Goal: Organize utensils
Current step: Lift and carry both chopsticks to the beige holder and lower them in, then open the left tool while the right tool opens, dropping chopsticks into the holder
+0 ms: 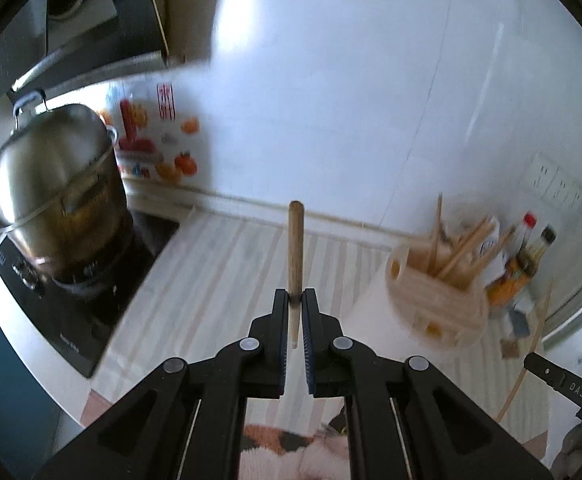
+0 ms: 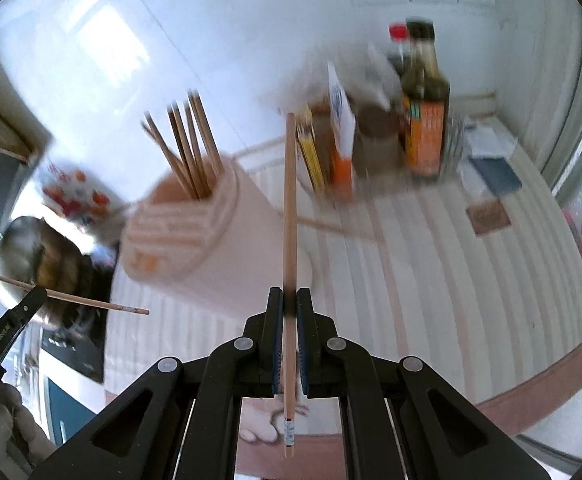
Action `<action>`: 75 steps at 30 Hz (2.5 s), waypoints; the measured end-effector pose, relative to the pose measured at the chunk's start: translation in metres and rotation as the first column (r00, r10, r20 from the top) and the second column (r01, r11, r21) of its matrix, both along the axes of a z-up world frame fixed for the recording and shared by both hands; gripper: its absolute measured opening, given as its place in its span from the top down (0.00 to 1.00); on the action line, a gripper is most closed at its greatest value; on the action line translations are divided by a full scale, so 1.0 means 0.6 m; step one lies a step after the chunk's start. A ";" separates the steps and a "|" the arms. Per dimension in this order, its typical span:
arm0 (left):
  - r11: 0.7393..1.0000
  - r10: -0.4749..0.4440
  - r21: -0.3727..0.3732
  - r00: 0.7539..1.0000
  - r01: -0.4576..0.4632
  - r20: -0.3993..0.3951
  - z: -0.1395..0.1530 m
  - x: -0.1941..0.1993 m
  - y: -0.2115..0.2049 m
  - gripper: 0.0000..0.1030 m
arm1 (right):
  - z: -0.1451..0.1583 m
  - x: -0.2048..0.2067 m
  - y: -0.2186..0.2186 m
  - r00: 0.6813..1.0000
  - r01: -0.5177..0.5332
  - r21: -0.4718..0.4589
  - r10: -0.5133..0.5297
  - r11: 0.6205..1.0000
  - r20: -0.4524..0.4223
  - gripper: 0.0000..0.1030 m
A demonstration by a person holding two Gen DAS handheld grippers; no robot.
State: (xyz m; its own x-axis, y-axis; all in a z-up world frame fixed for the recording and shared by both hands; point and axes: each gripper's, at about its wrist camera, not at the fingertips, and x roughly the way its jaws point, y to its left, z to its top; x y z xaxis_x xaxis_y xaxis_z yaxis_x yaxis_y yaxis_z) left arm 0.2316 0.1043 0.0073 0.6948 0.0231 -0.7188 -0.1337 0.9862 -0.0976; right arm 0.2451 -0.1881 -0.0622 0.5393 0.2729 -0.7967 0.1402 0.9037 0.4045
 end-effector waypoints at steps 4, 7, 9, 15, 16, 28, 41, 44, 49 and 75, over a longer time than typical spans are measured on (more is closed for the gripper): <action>1.000 -0.007 -0.010 0.999 0.008 0.037 0.046 0.008 -0.001 0.96 | 0.041 0.020 -0.013 0.998 0.031 0.036 -0.033 0.999 0.053 0.94; 0.999 -0.016 -0.035 0.998 0.018 0.062 0.081 0.012 -0.002 0.96 | 0.067 0.035 -0.021 0.994 0.051 0.066 -0.056 0.997 0.089 0.94; 0.998 -0.019 -0.062 0.996 0.025 0.090 0.106 0.012 -0.002 0.96 | 0.089 0.048 -0.026 0.990 0.068 0.085 -0.078 0.994 0.120 0.93; 0.989 -0.049 -0.132 0.987 0.069 0.153 0.162 0.018 -0.010 0.96 | 0.139 0.090 -0.028 0.969 0.114 0.144 -0.142 0.983 0.201 0.93; 0.987 -0.053 -0.139 0.986 0.075 0.158 0.168 0.019 -0.012 0.96 | 0.145 0.097 -0.026 0.965 0.123 0.146 -0.152 0.982 0.212 0.93; 0.961 -0.150 -0.219 0.982 0.172 0.111 0.142 0.075 -0.051 0.96 | 0.141 0.173 0.005 0.914 0.244 0.143 -0.276 0.959 0.297 0.94; 0.957 -0.222 -0.194 0.975 0.217 -0.001 0.068 0.147 -0.101 0.96 | 0.083 0.206 0.017 0.861 0.314 0.184 -0.361 0.931 0.357 0.94; 0.956 -0.227 -0.192 0.974 0.220 -0.014 0.059 0.157 -0.102 0.96 | 0.076 0.195 0.018 0.848 0.313 0.201 -0.369 0.928 0.381 0.94; 0.956 -0.231 -0.194 0.972 0.221 -0.033 0.047 0.164 -0.100 0.96 | 0.073 0.170 0.026 0.805 0.339 0.181 -0.384 0.923 0.452 0.94; 0.993 -0.098 0.071 0.994 0.095 0.041 0.083 0.077 -0.080 0.00 | 0.095 0.059 0.070 0.906 0.085 -0.112 -0.030 0.990 0.422 0.28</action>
State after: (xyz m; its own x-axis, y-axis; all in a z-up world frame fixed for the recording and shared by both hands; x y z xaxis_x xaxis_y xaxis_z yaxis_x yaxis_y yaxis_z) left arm 0.2778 0.0565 0.0569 0.7276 0.0024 -0.6860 -0.0344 0.9989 -0.0329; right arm 0.2807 -0.1463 -0.0051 0.8421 0.1443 -0.5196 0.0362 0.9462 0.3216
